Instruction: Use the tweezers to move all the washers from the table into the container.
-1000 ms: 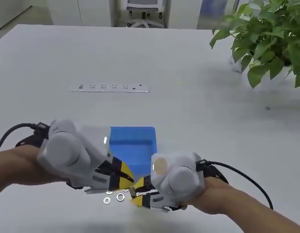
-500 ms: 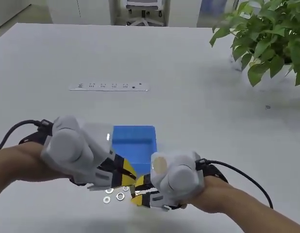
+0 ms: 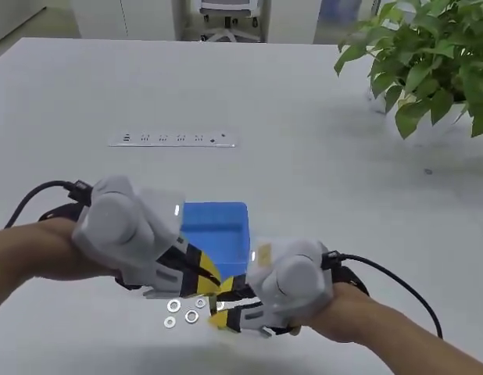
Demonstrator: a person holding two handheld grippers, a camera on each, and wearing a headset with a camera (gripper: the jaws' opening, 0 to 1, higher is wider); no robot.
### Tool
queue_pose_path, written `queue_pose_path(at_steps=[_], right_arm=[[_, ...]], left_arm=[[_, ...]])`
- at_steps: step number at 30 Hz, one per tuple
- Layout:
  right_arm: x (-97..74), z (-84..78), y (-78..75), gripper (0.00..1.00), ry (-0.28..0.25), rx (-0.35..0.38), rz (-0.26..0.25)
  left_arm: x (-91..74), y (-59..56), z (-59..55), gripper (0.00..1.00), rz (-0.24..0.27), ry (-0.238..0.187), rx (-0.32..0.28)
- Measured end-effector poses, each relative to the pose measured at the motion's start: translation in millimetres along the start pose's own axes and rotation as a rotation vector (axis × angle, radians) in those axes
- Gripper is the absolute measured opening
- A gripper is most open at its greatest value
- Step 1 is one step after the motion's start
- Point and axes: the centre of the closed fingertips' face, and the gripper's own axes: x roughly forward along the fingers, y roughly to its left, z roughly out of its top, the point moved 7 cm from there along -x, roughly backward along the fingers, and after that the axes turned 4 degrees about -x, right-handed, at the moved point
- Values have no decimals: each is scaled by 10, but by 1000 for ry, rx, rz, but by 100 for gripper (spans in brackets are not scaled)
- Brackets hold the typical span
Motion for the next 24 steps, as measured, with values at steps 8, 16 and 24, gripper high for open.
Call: queue_pose_path(at_steps=[8,16,24], right_arm=[[-3,-5,4,13,-9,18,-4],[-5,-7,5,11,-1,31,-4],[-8,-6,13,10,-2,39,1]], left_arm=[[20,13,8,6,-14,6,2],[38,2,15,6,-16,11,6],[36,-16,13,6,-22,20,3]])
